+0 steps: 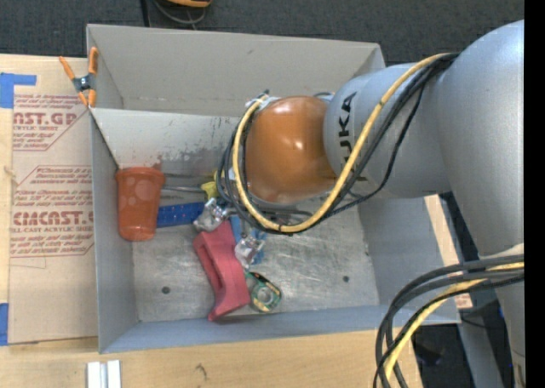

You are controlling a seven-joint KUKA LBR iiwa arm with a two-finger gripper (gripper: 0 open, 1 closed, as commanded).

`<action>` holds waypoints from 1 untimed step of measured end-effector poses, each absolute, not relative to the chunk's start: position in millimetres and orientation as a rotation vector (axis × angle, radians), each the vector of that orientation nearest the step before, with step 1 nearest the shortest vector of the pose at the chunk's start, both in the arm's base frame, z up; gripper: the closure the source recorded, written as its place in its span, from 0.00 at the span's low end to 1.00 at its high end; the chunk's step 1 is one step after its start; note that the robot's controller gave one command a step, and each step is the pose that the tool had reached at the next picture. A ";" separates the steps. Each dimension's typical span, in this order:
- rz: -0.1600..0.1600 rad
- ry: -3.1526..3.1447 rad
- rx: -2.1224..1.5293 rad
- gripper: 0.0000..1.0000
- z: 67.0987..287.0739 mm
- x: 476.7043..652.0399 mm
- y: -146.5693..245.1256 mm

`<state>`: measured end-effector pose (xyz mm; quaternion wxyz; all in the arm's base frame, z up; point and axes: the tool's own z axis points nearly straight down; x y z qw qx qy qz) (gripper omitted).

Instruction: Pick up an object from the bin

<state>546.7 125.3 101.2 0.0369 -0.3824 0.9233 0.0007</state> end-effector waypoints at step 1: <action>0.003 2.852 -1.185 0.00 98.3 542.2 123.6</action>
Offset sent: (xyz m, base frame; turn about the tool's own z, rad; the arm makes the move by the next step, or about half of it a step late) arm 0.0000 0.0000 0.0000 0.0000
